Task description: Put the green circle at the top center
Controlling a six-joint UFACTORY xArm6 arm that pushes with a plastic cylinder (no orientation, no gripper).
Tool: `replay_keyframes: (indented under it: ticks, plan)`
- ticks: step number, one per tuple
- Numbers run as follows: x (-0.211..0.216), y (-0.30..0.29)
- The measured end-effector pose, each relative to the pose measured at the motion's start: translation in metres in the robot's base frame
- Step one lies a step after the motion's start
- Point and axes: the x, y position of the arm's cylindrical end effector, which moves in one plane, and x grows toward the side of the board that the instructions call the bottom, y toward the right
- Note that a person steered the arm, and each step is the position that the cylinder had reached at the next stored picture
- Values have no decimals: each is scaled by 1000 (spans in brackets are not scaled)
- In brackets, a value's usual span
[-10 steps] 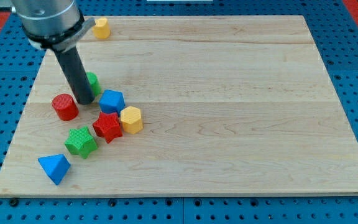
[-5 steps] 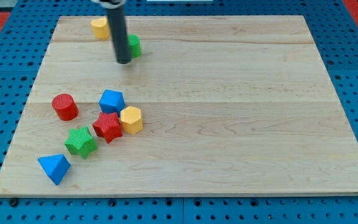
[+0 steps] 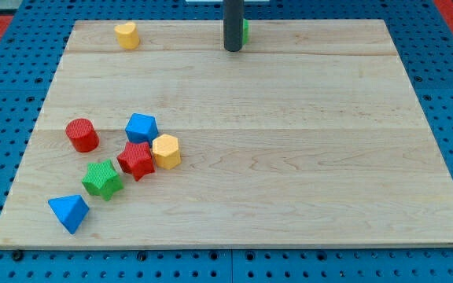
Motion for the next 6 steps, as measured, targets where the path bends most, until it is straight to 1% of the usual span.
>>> replay_keyframes:
  ticks: [2, 3, 4, 5, 6]
  plan:
    - [1, 0]
    - [24, -12]
    - [47, -88]
    - [92, -155]
    - [137, -192]
